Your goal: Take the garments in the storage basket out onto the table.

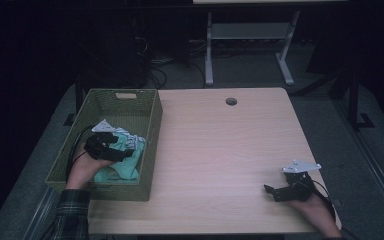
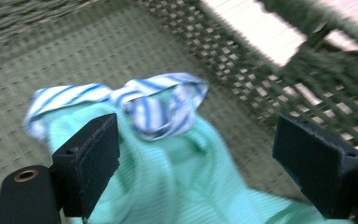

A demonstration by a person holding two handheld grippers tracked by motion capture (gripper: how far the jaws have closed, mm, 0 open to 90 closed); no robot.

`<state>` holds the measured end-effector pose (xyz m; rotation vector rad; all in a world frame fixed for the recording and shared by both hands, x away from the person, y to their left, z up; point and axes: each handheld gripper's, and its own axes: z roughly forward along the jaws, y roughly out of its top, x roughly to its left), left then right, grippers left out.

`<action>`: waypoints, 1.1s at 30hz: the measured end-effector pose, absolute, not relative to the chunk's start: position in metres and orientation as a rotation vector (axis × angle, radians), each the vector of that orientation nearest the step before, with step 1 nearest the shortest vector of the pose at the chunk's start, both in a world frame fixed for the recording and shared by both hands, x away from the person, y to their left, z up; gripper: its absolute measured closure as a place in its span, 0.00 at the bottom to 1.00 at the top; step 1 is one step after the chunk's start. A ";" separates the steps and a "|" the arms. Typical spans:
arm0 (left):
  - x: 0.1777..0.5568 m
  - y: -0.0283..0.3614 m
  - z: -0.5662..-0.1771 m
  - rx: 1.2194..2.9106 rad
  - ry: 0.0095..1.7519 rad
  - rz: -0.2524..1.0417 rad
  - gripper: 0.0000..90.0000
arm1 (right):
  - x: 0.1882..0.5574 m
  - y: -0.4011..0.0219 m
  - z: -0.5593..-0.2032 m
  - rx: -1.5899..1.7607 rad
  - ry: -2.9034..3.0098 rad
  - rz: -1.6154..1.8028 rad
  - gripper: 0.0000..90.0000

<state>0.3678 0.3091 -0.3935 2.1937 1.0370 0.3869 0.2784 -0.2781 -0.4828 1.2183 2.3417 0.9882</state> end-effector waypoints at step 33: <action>0.380 0.316 -0.420 2.379 1.187 0.251 0.44 | 0.278 -0.278 -0.483 1.220 2.341 0.989 0.03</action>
